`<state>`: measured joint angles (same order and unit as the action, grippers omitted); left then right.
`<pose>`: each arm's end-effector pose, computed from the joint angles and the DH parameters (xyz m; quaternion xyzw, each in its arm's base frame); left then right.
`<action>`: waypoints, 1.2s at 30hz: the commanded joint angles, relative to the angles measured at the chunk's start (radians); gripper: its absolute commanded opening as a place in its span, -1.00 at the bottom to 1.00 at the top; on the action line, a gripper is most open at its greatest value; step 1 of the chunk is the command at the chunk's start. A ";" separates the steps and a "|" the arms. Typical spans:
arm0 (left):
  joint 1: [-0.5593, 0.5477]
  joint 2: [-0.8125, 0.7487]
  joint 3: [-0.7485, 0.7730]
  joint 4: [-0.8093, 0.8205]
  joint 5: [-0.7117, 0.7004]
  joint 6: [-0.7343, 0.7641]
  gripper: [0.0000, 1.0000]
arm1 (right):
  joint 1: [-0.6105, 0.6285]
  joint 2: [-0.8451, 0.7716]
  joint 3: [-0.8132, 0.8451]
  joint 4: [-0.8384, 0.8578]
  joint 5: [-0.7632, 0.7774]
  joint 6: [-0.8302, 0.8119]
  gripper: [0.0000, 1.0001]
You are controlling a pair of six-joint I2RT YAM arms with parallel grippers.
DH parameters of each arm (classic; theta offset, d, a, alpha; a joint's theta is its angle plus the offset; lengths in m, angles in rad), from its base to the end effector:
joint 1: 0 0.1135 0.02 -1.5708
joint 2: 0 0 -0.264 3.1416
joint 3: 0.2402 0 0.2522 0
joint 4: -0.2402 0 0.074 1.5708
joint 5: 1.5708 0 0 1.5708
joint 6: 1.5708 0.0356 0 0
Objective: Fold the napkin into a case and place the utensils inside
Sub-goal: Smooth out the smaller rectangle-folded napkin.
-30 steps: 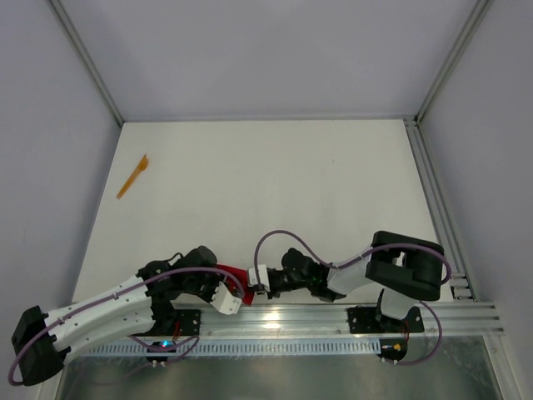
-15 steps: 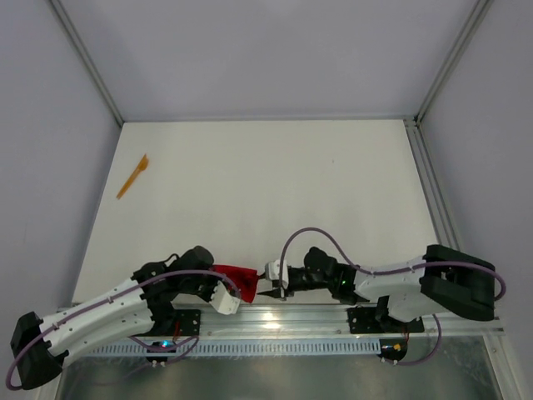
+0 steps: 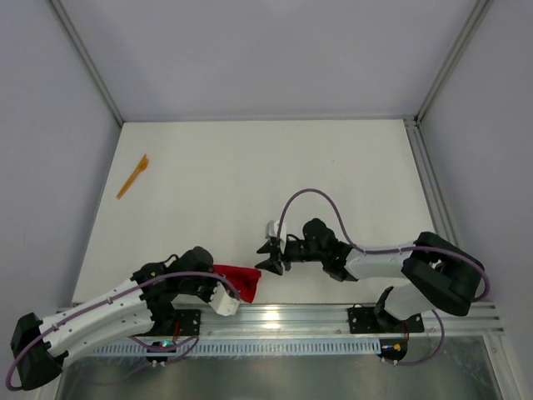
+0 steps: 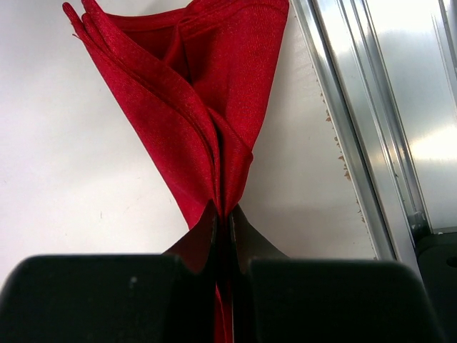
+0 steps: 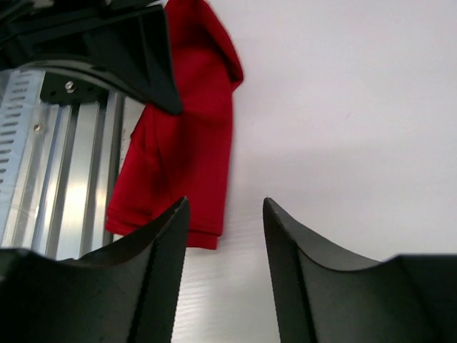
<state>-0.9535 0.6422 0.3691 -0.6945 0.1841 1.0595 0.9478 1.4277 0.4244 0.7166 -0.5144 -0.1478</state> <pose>0.0656 -0.1037 0.1736 0.8180 0.4854 -0.0720 0.3000 0.1406 0.2257 0.1708 -0.5334 0.5819 0.4132 0.4541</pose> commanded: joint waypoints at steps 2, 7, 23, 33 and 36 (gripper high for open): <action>0.001 -0.032 -0.013 -0.014 0.026 0.045 -1.00 | -0.095 0.014 0.086 0.106 -0.148 0.082 -0.11; 0.001 -0.046 -0.027 -0.005 0.026 0.068 -1.00 | -0.095 0.190 0.149 0.081 -0.227 0.051 -0.21; 0.001 -0.032 -0.022 0.013 0.017 0.034 -1.00 | 0.025 0.310 0.146 0.115 -0.220 0.001 -0.26; 0.001 -0.035 -0.019 0.006 0.023 0.025 -1.00 | 0.025 0.295 0.134 0.089 -0.101 0.001 -0.24; 0.001 -0.033 -0.019 0.003 0.023 0.027 -1.00 | 0.013 0.281 0.160 0.034 -0.133 0.008 -0.15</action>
<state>-0.9535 0.6083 0.3454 -0.7067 0.1871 1.0992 0.9684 1.7416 0.5602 0.7692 -0.6556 -0.1291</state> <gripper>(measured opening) 0.027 0.415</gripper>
